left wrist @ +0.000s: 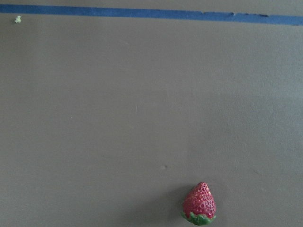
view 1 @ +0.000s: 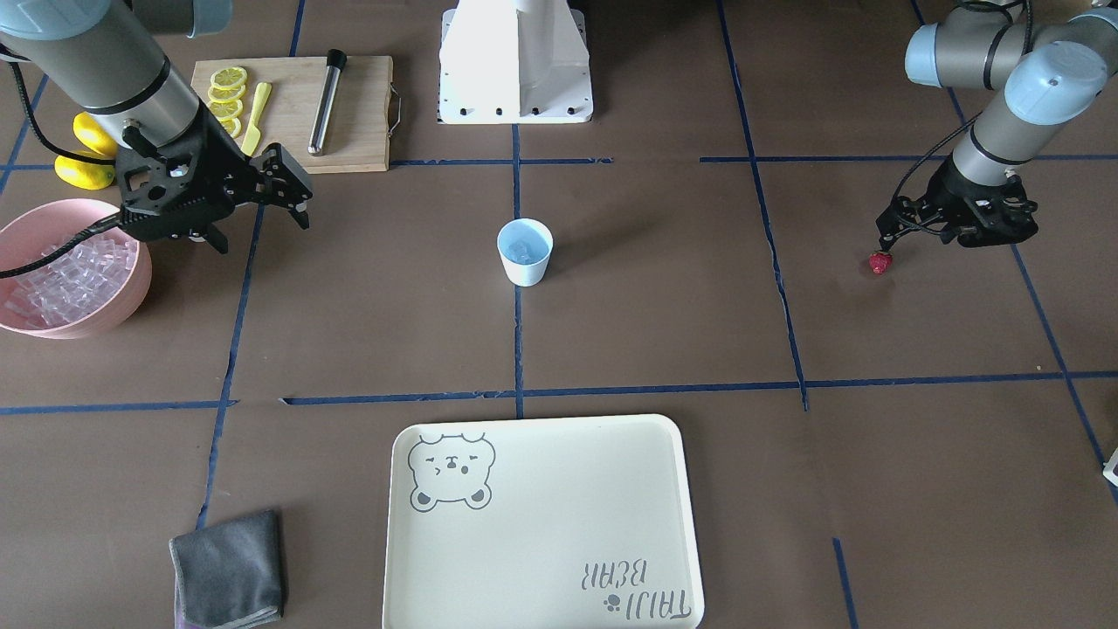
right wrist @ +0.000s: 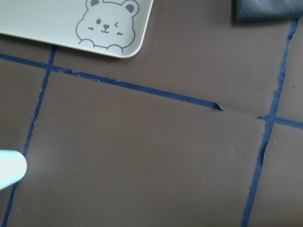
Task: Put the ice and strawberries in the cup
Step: 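Withdraw the right gripper toward the bowl while the left gripper lowers onto the strawberry, then grasp the red strawberry with the left gripper and lift it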
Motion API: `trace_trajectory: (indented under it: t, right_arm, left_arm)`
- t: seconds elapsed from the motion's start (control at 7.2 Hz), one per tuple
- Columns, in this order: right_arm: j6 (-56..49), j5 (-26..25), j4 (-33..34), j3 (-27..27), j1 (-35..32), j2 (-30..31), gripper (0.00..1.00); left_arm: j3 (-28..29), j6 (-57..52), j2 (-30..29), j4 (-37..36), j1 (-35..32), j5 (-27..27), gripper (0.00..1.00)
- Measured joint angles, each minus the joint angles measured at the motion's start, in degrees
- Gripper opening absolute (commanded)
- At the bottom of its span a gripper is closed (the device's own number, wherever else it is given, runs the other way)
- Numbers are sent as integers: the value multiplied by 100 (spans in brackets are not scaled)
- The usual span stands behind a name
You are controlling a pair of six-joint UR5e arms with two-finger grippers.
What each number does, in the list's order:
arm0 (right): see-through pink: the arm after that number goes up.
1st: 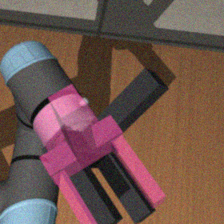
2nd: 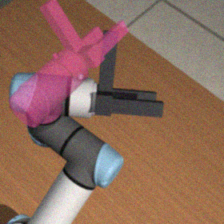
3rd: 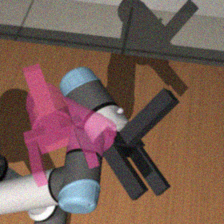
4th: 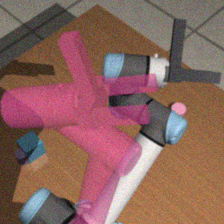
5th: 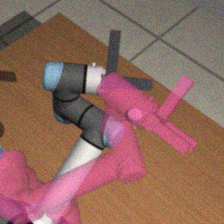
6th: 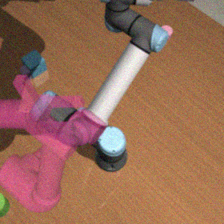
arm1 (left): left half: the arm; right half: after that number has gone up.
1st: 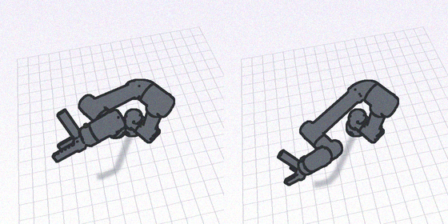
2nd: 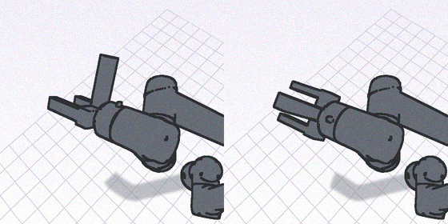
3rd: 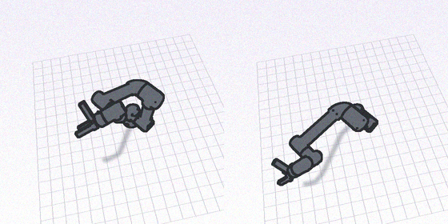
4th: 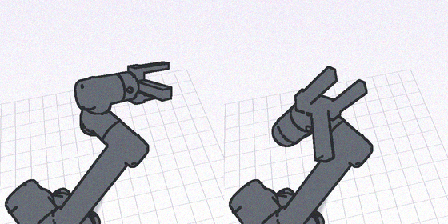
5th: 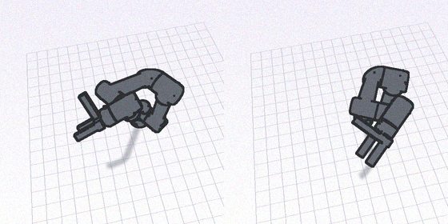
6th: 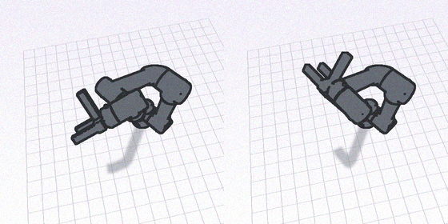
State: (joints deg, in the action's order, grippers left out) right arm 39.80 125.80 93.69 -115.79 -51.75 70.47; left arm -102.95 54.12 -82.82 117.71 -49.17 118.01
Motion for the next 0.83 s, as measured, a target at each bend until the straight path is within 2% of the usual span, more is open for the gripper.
trace_trajectory:
  t: [0.28,0.83]
  right_arm:
    - [-710,244,0,-24,-452,379,100]
    - [-1881,452,8,-6,-1112,965,100]
  left_arm:
    - [202,287,-159,237,232,-119,97]
    - [290,350,-238,281,309,-137,86]
